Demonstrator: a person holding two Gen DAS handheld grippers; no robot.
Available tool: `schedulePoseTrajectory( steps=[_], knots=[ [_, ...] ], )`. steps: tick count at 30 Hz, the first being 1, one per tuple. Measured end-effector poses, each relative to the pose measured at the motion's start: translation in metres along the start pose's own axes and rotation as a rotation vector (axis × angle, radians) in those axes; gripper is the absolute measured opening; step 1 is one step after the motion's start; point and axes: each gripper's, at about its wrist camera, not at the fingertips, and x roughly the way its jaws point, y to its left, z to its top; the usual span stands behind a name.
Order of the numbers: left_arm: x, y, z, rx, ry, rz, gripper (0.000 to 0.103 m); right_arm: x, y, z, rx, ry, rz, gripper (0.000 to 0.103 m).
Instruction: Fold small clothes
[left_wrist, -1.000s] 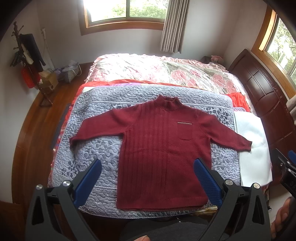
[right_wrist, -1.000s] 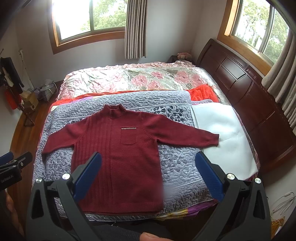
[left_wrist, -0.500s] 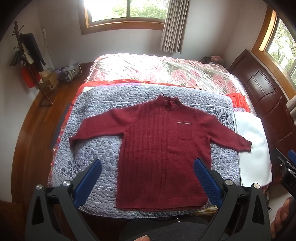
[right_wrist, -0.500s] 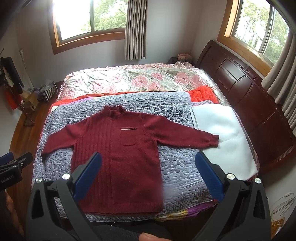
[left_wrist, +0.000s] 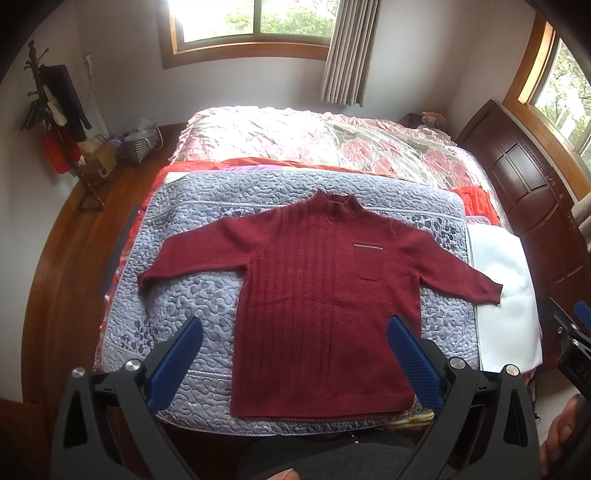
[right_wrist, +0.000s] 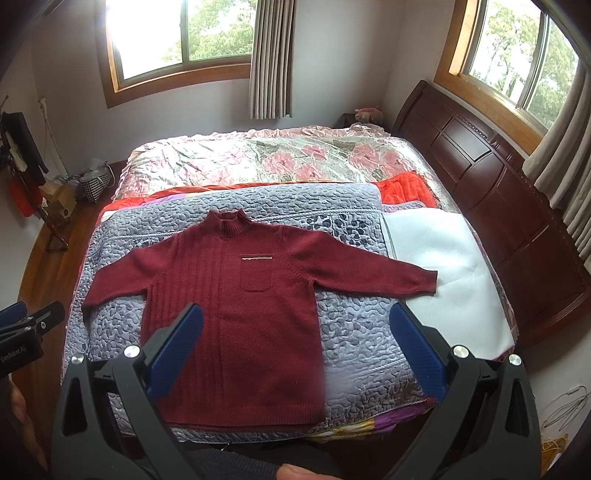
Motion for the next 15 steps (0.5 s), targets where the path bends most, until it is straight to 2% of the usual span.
schedulePoseTrajectory(
  steps=[15],
  knots=[
    [0.0001,-0.0002,0.0018,-0.003,0.0,-0.002,0.099,-0.0008,-0.0001,-0.0006,-0.002,0.001,0.0,0.1]
  ],
)
